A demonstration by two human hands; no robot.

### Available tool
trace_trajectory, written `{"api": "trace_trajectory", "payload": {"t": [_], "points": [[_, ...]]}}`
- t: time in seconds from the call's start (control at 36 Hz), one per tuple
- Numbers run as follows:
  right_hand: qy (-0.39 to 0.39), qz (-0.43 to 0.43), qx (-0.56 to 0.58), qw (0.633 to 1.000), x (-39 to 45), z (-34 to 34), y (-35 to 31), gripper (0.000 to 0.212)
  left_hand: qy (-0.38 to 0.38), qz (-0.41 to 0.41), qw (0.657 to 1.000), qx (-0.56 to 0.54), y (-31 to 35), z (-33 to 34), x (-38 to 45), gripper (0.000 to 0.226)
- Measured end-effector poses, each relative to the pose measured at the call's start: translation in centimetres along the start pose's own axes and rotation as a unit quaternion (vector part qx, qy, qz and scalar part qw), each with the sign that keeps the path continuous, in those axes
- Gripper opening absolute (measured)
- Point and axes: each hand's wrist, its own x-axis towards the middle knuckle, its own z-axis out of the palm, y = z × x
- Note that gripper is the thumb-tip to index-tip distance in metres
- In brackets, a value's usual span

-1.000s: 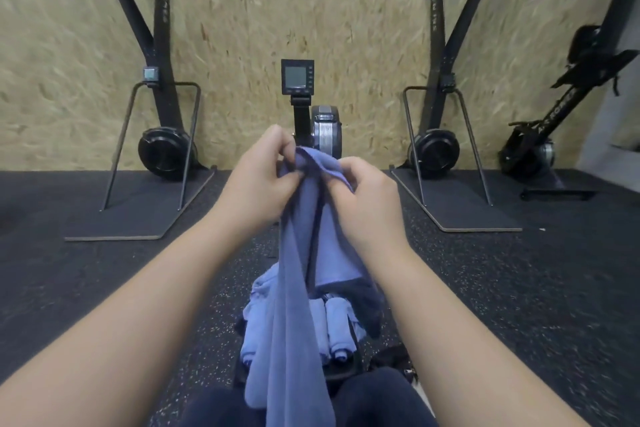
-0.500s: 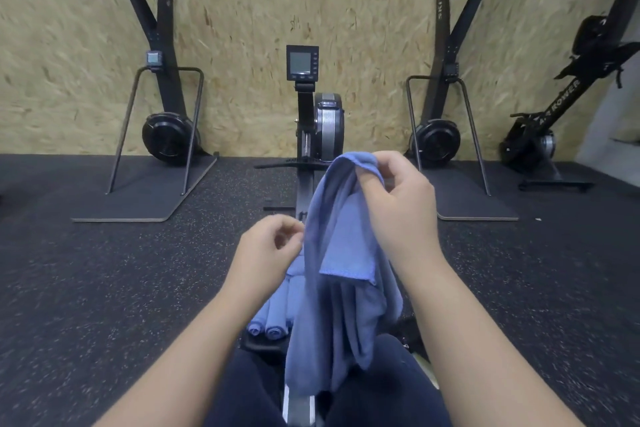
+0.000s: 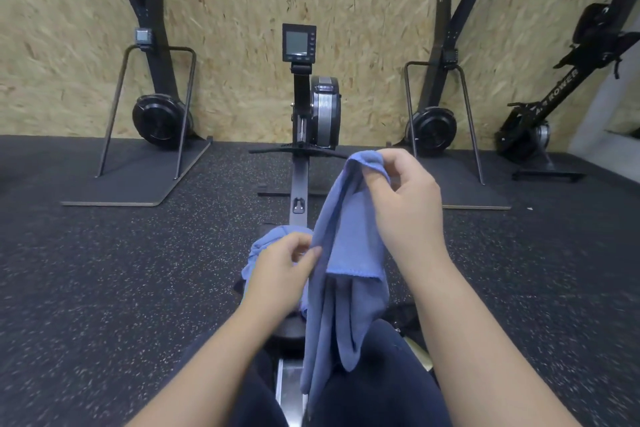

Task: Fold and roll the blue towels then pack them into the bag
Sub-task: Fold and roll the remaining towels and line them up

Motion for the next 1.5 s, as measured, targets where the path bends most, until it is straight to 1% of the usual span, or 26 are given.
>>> {"api": "trace_trajectory", "payload": {"t": [0.08,0.19,0.25,0.33,0.39,0.44,0.47,0.5,0.56,0.58,0.61,0.64,0.69,0.75,0.81,0.86,0.92,0.97,1.03,1.08,1.33,1.42,1.5], "points": [[-0.007,-0.002,-0.01,1.0,0.0,-0.4,0.6,0.012,0.029,-0.02,0.998,-0.06,-0.3,-1.0,0.4,0.02],[-0.026,-0.002,-0.042,0.999,-0.3,-1.0,1.2,0.025,0.054,-0.042,0.985,-0.16,0.5,-2.3,0.7,0.017],[-0.04,-0.007,-0.076,0.996,-0.8,-0.7,1.4,0.022,0.069,-0.028,0.983,-0.169,1.5,-2.9,0.9,0.017],[-0.074,-0.011,-0.103,0.992,-1.6,0.3,1.5,0.009,0.081,0.008,0.981,-0.176,3.1,-3.6,1.5,0.016],[-0.102,-0.023,-0.106,0.989,-2.2,1.0,1.5,0.006,0.075,0.03,0.982,-0.172,3.8,-4.0,1.8,0.015],[-0.112,-0.047,-0.097,0.988,-2.7,1.6,1.2,0.007,0.061,0.052,0.983,-0.164,4.4,-4.3,2.0,0.019],[-0.114,-0.049,-0.082,0.989,-2.9,1.8,1.0,0.012,0.052,0.061,0.984,-0.157,4.6,-4.5,2.0,0.021],[-0.117,-0.042,-0.062,0.99,-3.0,2.0,0.8,0.022,0.043,0.07,0.986,-0.148,4.8,-4.7,2.1,0.022],[-0.129,-0.018,-0.039,0.991,-3.2,2.3,0.5,0.047,0.022,0.087,0.988,-0.124,4.9,-5.0,2.0,0.024],[-0.136,-0.013,-0.04,0.99,-3.2,2.4,0.4,0.056,0.014,0.094,0.989,-0.112,5.0,-5.1,1.9,0.024],[-0.138,-0.017,-0.044,0.989,-3.2,2.6,0.4,0.058,0.01,0.099,0.99,-0.101,4.9,-5.2,1.8,0.024],[-0.133,-0.032,-0.053,0.989,-3.2,2.8,0.5,0.054,0.007,0.104,0.99,-0.091,4.9,-5.2,1.8,0.023],[-0.116,-0.074,-0.082,0.987,-3.2,3.2,0.7,0.033,0.002,0.109,0.99,-0.086,4.6,-5.1,1.7,0.015],[-0.106,-0.09,-0.106,0.985,-3.3,3.5,1.0,0.015,-0.003,0.092,0.989,-0.114,4.3,-4.9,1.7,0.005],[-0.094,-0.087,-0.116,0.985,-3.4,3.5,1.3,0.01,-0.011,0.08,0.988,-0.135,4.0,-4.8,1.7,0.013],[-0.078,-0.083,-0.115,0.987,-3.4,3.3,1.5,0.008,-0.025,0.084,0.989,-0.115,3.7,-4.9,1.6,0.016],[-0.063,-0.082,-0.116,0.988,-3.3,3.1,1.5,0.005,-0.027,0.096,0.994,-0.052,3.3,-5.0,1.3,0.019],[-0.058,-0.075,-0.116,0.989,-3.1,2.7,1.6,0.003,-0.014,0.099,0.995,0.012,2.9,-4.9,1.1,0.026],[-0.054,-0.066,-0.116,0.99,-3.0,2.4,1.6,0.003,-0.001,0.097,0.994,0.042,2.6,-4.8,0.9,0.034],[-0.048,-0.054,-0.116,0.991,-2.8,2.0,1.6,0.002,0.008,0.099,0.993,0.063,2.2,-4.8,0.9,0.037],[0.012,0.011,-0.099,0.995,-1.9,-0.1,2.6,0.002,0.04,0.022,0.995,0.092,-0.3,-4.9,0.7,0.032],[0.024,0.013,-0.109,0.994,-1.8,-0.4,2.8,0.005,0.035,0.0,0.997,0.064,-0.9,-5.0,0.7,0.025],[0.015,0.024,-0.112,0.993,-1.9,-0.5,3.0,0.005,0.024,0.001,0.999,0.045,-1.2,-5.1,0.8,0.023]]}}
